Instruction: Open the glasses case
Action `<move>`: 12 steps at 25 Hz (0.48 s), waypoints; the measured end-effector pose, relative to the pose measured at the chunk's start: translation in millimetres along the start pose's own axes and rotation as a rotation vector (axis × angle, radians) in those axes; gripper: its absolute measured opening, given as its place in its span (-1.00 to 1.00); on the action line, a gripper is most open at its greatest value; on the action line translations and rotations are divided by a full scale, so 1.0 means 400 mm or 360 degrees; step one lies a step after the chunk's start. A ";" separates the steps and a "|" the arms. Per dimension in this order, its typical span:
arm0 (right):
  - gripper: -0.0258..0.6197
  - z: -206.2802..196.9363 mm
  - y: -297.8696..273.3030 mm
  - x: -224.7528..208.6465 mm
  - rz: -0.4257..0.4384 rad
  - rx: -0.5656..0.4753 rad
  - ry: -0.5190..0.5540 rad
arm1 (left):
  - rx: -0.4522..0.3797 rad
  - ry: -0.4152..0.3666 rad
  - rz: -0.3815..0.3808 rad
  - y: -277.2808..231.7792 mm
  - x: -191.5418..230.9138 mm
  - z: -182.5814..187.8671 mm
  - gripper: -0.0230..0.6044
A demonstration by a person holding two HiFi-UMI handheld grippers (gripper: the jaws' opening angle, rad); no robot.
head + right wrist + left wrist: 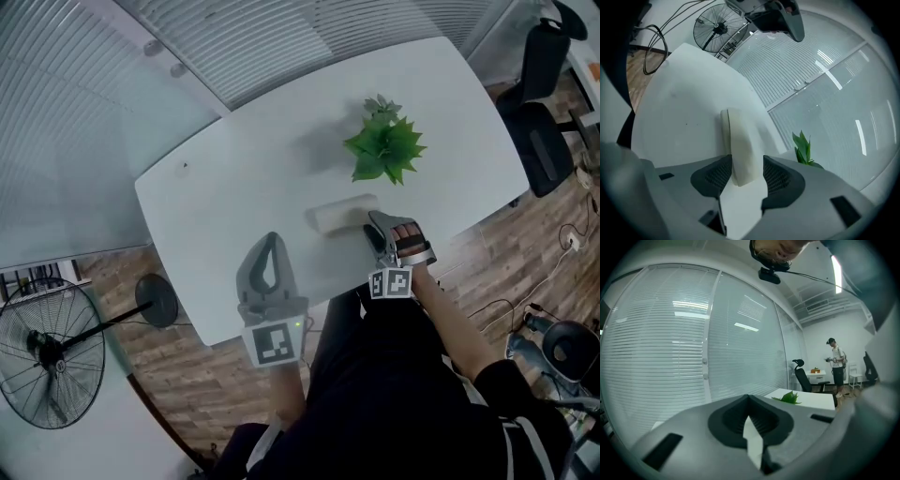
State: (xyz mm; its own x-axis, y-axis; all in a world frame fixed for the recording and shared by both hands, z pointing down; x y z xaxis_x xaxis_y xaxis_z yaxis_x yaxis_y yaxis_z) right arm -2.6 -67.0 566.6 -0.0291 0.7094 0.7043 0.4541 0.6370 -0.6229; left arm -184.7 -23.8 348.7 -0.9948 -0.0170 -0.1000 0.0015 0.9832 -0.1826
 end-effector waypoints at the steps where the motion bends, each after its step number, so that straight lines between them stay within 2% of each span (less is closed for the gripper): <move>1: -0.24 0.000 -0.003 0.004 0.0009 -0.0003 0.0008 | 0.0005 0.0005 0.0007 0.002 0.004 -0.001 -0.93; 6: -0.26 -0.012 -0.019 0.015 0.0007 0.0013 0.0056 | 0.0011 0.0011 0.0023 0.001 0.015 -0.004 -0.93; 8: -0.41 -0.012 -0.017 0.006 -0.0045 0.0019 0.0076 | 0.0015 0.0014 0.0019 0.000 0.015 -0.005 -0.93; 10: -0.78 -0.008 -0.012 -0.006 -0.0099 0.0016 0.0090 | 0.0015 0.0018 0.0017 0.000 0.016 -0.006 -0.93; 12: -0.79 -0.005 -0.010 -0.013 -0.0101 0.0008 0.0061 | 0.0015 0.0019 0.0015 0.000 0.014 -0.005 -0.93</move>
State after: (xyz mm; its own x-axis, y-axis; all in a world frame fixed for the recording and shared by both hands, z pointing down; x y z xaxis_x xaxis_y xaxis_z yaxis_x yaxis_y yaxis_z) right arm -2.3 -73.8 566.3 -0.0238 0.6556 0.7548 0.4477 0.6820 -0.5783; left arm -190.6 -23.7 350.1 -0.9959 -0.0057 -0.0900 0.0116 0.9816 -0.1907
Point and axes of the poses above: the fingertips, and each gripper's own axes: y backward along the fingers, x to its left, z out of its top, the point moved 4 cm from there along y, backward along the fingers, and after that the axes turned 4 degrees about z, right-handed, at the moved point
